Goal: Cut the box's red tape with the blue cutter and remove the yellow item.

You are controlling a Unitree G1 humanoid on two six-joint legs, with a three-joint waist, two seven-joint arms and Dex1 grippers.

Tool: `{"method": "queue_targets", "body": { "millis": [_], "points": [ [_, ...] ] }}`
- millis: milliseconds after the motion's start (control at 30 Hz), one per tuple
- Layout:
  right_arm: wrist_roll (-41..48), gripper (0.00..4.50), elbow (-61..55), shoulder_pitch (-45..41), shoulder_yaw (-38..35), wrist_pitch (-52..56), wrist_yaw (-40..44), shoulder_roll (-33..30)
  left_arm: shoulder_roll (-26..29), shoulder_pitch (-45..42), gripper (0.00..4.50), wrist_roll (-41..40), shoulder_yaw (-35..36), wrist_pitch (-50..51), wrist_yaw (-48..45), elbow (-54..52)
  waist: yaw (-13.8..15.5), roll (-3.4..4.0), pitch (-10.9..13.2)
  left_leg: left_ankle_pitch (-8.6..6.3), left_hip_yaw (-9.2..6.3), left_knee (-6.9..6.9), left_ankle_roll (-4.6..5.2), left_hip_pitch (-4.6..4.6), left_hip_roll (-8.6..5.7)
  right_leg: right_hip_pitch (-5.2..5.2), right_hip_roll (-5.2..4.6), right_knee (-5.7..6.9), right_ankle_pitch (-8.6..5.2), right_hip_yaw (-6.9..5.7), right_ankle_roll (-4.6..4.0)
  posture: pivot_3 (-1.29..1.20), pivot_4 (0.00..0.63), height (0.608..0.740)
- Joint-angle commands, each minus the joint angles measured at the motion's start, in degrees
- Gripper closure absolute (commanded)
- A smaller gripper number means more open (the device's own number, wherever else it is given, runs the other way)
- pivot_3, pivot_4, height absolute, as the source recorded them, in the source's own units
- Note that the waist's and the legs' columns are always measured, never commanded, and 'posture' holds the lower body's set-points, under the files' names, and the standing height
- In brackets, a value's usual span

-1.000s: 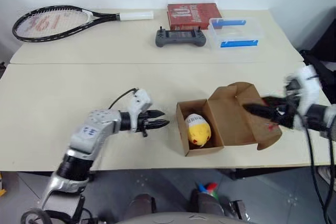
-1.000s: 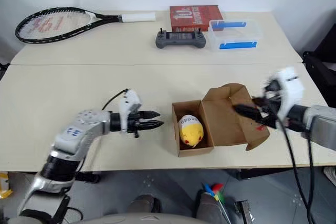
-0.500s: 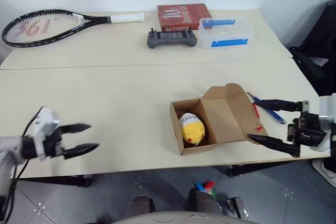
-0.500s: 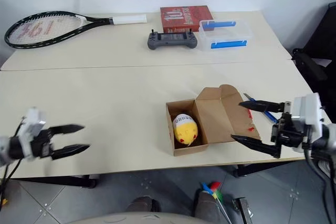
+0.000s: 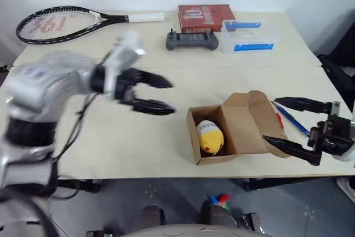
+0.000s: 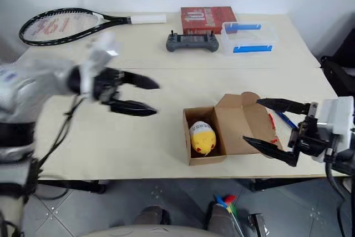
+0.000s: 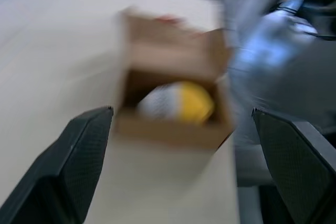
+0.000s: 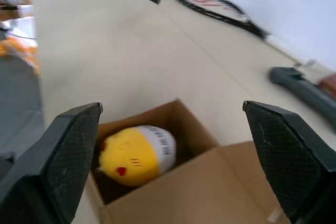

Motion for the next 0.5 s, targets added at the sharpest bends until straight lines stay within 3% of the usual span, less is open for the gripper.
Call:
{"method": "queue_targets", "body": {
  "millis": [33, 233, 500],
  "points": [
    [3.7, 0.0, -4.4, 3.0, -5.2, 3.2, -1.2, -1.2, -4.3, -6.7, 0.01, 8.8, -13.4, -2.5, -2.6, 5.0, -0.3, 0.0, 0.0, 0.0, 0.05, -0.06, 0.0, 0.01, 0.0, -0.04, 0.0, -0.03, 0.0, -0.01, 0.0, 0.0, 0.15, 0.74],
    [7.1, 0.0, -11.4, 9.6, -12.1, 7.1, -5.8, 0.4, -15.8, -11.4, 0.01, 19.9, -25.2, -11.7, -3.1, 15.6, -0.6, -0.01, 0.0, 0.0, 0.07, -0.06, 0.0, -0.07, 0.04, -0.12, 0.01, -0.11, -0.01, -0.01, 0.01, 0.0, 0.15, 0.74],
    [9.4, 0.0, -20.1, 18.0, -17.1, 7.1, -12.8, 5.8, -24.4, -10.7, 0.01, 29.6, -28.4, -20.2, -1.3, 26.0, 0.2, -0.08, 0.1, 0.0, 0.07, 0.13, 0.05, -0.12, 0.03, -0.11, 0.01, -0.1, -0.01, 0.14, 0.0, 0.0, 0.15, 0.74]
  ]
}}
